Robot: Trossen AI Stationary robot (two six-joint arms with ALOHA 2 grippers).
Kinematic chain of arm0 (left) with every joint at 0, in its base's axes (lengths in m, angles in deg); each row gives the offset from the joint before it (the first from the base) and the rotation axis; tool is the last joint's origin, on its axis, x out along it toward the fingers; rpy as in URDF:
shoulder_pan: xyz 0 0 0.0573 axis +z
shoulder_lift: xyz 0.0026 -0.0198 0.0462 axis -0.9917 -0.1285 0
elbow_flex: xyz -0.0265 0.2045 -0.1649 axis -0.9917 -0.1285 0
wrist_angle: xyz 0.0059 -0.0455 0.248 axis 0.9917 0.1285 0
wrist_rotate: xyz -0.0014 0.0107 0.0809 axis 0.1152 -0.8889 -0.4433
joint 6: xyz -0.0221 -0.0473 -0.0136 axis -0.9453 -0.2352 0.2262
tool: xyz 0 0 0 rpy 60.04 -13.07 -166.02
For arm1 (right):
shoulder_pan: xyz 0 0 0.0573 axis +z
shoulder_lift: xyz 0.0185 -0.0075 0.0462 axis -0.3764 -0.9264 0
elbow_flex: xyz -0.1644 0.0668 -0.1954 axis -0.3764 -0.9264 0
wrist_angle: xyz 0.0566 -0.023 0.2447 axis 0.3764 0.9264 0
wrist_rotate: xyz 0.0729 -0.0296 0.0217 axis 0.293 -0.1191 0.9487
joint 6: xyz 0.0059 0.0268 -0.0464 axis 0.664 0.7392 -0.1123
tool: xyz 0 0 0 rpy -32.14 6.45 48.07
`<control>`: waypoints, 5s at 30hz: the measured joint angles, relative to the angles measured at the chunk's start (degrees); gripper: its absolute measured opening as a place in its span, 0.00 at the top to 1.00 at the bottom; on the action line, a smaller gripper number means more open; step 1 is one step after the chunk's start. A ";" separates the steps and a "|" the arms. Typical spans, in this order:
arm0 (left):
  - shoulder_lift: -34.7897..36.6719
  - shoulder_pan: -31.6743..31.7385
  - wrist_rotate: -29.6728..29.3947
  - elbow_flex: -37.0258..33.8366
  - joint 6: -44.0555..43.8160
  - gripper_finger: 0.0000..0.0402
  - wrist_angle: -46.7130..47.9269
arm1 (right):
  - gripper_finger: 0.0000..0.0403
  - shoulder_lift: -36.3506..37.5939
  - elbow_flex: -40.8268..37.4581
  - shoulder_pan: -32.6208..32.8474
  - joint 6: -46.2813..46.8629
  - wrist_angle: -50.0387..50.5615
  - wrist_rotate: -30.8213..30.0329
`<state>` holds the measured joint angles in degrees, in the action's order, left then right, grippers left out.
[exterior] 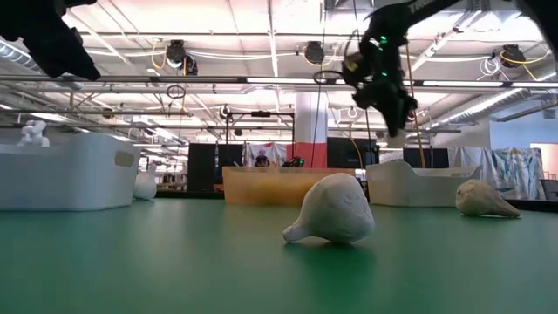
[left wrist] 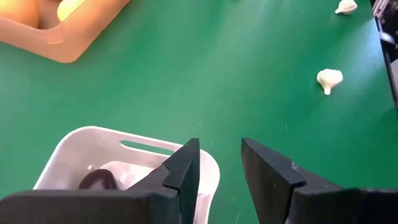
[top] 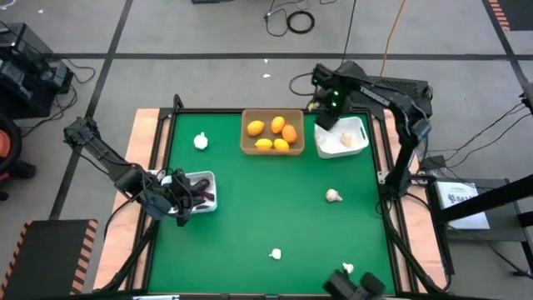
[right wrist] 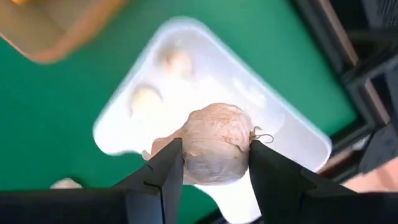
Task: Sort produce into baskets
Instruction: Put the garlic into the right white bin
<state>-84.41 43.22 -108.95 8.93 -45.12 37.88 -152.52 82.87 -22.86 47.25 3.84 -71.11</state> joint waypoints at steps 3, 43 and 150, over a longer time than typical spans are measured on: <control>0.00 -0.02 -0.89 0.00 0.74 0.69 0.02 | 0.61 3.63 -6.54 -0.83 -0.08 -2.36 0.15; -0.02 0.00 -3.68 0.00 0.30 0.69 -2.16 | 0.35 11.89 -16.38 -1.43 3.72 -11.51 -3.91; 14.36 8.31 -7.61 0.00 -17.18 0.69 22.21 | 0.92 -58.57 37.64 30.95 13.29 -106.68 -7.00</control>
<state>-70.05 51.52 -116.55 8.93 -62.30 60.09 -211.10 120.52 8.09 60.54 -102.84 -78.11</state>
